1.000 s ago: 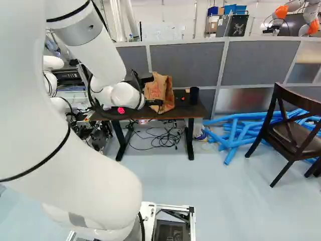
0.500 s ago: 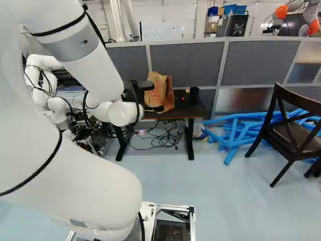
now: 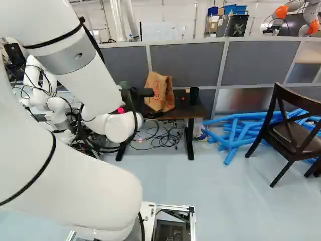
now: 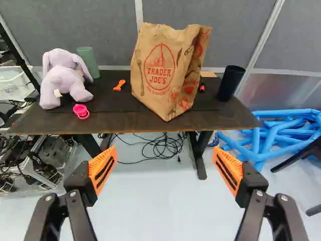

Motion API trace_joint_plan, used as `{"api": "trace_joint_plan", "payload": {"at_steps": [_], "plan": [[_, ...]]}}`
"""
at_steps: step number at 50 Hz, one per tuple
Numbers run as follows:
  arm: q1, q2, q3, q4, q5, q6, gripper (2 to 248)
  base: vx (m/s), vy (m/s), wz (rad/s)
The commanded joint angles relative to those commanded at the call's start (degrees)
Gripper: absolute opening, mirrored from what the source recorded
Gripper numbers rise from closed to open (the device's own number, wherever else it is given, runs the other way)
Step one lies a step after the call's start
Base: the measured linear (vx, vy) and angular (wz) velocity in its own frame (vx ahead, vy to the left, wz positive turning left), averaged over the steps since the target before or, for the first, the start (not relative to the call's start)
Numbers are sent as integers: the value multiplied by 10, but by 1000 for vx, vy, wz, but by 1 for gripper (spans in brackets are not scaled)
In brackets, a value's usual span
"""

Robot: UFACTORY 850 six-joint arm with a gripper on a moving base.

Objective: Pick up the bag on the ground and place it on the table

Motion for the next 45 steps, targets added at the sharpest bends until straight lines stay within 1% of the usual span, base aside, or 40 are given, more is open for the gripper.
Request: {"api": "trace_joint_plan", "payload": {"at_steps": [22,45], "plan": [[-2,13,31,-1,43,11,247,0,0,0],[-2,16,40,-2,55,15,247,0,0,0]]}}
